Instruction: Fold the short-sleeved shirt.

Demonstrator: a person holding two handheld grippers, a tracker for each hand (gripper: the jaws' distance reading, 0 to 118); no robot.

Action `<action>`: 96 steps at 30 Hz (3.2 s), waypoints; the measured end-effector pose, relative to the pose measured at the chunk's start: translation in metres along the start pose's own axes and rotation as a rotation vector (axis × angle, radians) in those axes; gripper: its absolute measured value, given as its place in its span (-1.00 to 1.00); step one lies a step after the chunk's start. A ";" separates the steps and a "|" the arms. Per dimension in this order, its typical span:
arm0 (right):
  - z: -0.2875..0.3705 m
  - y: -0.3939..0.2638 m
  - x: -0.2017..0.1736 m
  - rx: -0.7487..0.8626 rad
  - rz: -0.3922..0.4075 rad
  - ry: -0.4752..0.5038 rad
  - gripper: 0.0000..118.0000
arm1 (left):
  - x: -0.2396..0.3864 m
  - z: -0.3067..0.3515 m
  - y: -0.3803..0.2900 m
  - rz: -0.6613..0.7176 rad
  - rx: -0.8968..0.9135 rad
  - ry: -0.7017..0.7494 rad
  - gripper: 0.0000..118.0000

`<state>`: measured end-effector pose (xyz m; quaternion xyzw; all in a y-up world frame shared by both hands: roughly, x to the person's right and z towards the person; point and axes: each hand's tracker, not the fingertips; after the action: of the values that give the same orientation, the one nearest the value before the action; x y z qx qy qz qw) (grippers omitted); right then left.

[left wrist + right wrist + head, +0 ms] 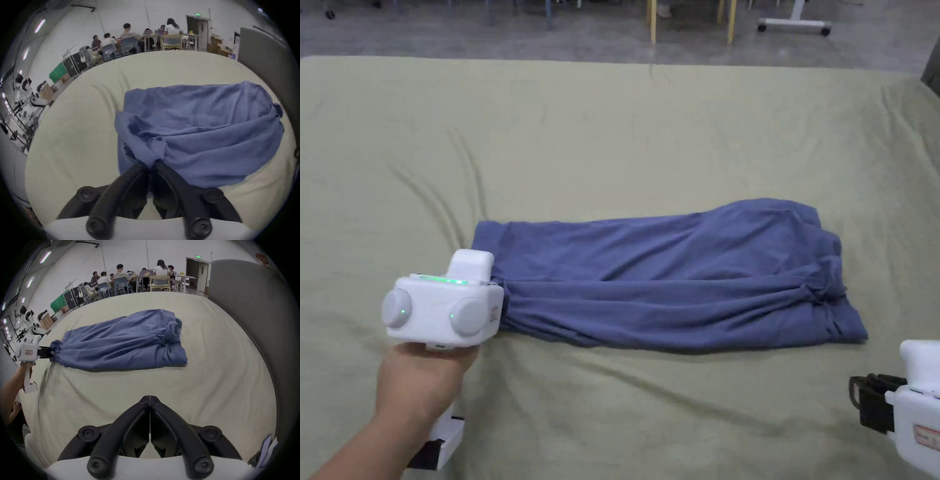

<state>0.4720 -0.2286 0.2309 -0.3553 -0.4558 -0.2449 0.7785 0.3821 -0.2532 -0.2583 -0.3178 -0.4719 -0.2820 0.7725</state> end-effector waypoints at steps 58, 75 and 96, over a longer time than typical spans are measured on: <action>-0.023 0.018 0.037 -0.284 -0.061 0.096 -0.67 | -0.082 0.063 -0.073 0.282 -0.103 -0.208 -0.97; 0.047 0.056 0.024 0.115 -0.039 -0.063 0.97 | -0.055 0.123 -0.051 0.362 0.063 -0.221 1.00; 0.051 0.003 -0.046 0.102 0.052 0.157 -0.94 | -0.036 -0.040 0.097 0.175 -0.025 -0.018 1.00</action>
<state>0.4253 -0.1843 0.2063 -0.3066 -0.3959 -0.2279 0.8350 0.4613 -0.2162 -0.3267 -0.3697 -0.4456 -0.2166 0.7860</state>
